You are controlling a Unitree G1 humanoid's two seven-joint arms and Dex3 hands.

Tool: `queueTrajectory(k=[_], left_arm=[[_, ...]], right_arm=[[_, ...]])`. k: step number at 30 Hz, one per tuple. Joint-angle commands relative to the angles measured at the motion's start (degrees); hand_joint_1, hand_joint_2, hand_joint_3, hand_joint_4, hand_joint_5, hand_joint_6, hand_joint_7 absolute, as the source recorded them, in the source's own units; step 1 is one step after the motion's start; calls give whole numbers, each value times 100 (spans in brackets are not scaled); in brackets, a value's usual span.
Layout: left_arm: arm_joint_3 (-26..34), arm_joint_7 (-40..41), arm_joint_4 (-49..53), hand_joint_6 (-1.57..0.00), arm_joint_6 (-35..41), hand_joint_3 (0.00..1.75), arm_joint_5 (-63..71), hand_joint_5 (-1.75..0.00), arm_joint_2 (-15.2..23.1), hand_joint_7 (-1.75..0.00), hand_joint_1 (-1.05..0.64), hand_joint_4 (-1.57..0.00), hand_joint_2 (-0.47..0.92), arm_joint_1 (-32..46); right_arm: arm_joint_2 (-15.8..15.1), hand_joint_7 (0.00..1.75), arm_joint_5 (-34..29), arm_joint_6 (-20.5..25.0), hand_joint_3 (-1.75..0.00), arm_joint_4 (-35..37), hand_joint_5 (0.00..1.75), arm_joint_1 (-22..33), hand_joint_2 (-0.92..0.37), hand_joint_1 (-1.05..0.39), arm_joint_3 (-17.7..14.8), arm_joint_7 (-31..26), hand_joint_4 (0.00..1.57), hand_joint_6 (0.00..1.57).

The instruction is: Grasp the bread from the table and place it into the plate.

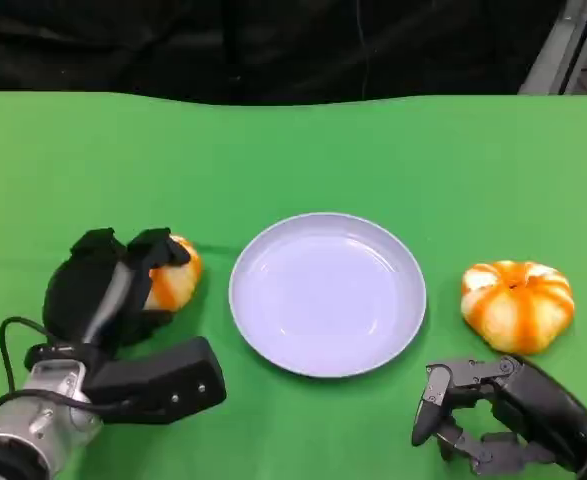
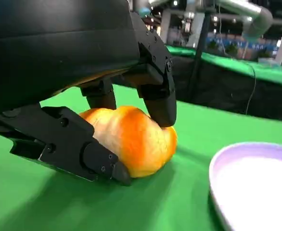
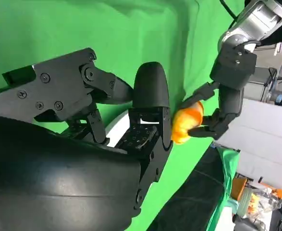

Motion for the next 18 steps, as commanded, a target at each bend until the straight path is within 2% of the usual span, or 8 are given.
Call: queueTrajectory(k=[1,7,18], left_arm=[[115,90,-408,-68,45,0,-46,-141,223,-95,-12,-48,84,155],[179,101,-805,-73,-19,0,-21,-139,320,-88,-11,-51,84,305],[364,-204,-2429,-76,-221,1,-7,-137,468,-80,-11,-53,86,844]], right_arm=[[-99,115,26,-19,-74,-18,165,25,-78,-7,-32,1,73,81],[-103,115,32,12,-75,-35,166,35,-78,-7,-29,8,72,81],[-97,115,-2,-12,-74,-2,167,7,-78,-7,-26,-16,73,81]])
